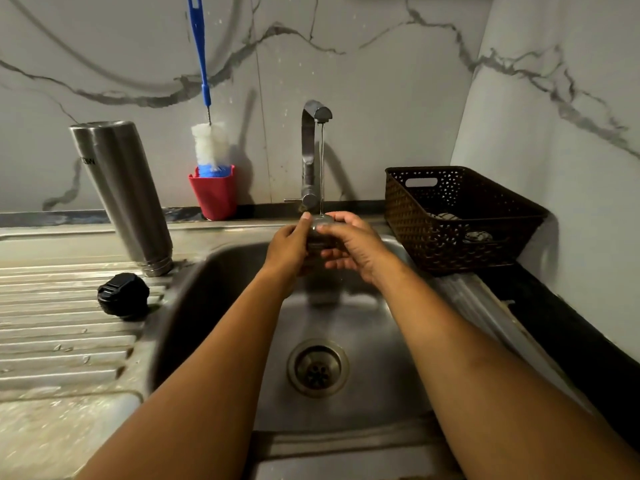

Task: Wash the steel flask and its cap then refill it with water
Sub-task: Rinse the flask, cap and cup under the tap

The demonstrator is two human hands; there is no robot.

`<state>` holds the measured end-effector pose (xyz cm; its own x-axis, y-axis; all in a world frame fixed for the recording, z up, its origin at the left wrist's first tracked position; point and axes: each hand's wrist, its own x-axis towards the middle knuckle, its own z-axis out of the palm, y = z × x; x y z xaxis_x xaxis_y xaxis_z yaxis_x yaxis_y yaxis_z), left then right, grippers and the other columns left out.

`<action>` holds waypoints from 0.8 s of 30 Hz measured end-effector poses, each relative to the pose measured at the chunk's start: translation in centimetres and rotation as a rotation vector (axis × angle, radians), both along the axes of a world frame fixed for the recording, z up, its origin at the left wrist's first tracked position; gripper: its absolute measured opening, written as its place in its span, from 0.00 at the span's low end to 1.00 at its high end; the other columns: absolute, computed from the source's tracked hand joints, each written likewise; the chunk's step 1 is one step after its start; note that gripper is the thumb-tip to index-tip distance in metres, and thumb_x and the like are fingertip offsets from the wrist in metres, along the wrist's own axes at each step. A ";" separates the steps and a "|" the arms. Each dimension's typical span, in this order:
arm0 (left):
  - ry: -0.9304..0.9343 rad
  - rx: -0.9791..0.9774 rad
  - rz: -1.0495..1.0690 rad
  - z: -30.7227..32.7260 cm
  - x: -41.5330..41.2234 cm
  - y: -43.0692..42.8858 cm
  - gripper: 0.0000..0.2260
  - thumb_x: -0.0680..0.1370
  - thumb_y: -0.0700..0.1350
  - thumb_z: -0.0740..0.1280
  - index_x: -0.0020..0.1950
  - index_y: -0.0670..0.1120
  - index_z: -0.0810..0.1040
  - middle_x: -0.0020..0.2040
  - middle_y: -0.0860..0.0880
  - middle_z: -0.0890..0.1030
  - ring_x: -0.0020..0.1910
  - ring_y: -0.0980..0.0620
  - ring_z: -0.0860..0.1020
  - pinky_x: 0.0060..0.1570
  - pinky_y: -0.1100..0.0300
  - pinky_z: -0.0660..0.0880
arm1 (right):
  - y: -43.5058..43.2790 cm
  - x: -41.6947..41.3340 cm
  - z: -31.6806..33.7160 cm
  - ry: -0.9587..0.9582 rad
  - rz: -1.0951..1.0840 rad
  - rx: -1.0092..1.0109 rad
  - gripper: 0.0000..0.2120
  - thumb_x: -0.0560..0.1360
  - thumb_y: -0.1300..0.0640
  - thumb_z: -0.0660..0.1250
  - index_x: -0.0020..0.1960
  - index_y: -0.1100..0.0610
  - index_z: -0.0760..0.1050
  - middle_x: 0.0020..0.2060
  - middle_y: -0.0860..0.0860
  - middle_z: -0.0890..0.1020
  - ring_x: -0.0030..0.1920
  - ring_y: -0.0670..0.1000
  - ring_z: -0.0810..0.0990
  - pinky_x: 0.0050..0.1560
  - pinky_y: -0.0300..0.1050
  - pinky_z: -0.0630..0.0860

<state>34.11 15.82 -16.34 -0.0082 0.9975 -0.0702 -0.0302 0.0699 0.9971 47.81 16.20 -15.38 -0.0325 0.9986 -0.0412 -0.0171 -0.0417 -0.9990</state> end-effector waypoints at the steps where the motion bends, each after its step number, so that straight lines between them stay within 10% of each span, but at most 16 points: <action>1: -0.006 -0.008 0.002 0.0 0.0 0.0 0.21 0.84 0.62 0.61 0.66 0.47 0.78 0.56 0.45 0.84 0.54 0.47 0.82 0.54 0.51 0.80 | 0.0 0.1 -0.1 -0.022 0.002 0.002 0.18 0.78 0.48 0.73 0.64 0.53 0.75 0.49 0.57 0.84 0.33 0.50 0.80 0.33 0.45 0.80; 9: -0.123 0.044 -0.036 -0.7 0.0 0.4 0.24 0.78 0.49 0.75 0.73 0.49 0.73 0.60 0.46 0.82 0.57 0.48 0.83 0.46 0.58 0.81 | 0.3 -1.0 -0.5 0.000 0.102 -0.280 0.29 0.82 0.31 0.52 0.60 0.53 0.78 0.45 0.59 0.85 0.37 0.54 0.81 0.37 0.45 0.79; 17: -0.214 -0.043 -0.062 -0.8 -0.8 1.1 0.29 0.69 0.38 0.77 0.69 0.44 0.74 0.60 0.39 0.82 0.60 0.40 0.81 0.59 0.47 0.81 | 1.1 0.1 -0.9 -0.271 -0.073 0.449 0.12 0.81 0.64 0.65 0.62 0.54 0.80 0.53 0.47 0.82 0.54 0.45 0.81 0.51 0.39 0.81; 24: -0.519 -0.151 -0.092 -0.3 -0.6 0.9 0.13 0.79 0.40 0.71 0.63 0.40 0.80 0.57 0.39 0.83 0.59 0.42 0.82 0.58 0.49 0.82 | 1.5 -0.1 -1.0 -0.431 -0.164 0.618 0.02 0.76 0.61 0.73 0.46 0.55 0.83 0.43 0.48 0.84 0.48 0.48 0.84 0.51 0.52 0.84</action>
<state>33.48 16.76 -16.66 0.1521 0.9710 -0.1842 -0.5030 0.2365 0.8313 47.70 17.69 -16.38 0.0101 0.8351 0.5500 0.4209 0.4954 -0.7599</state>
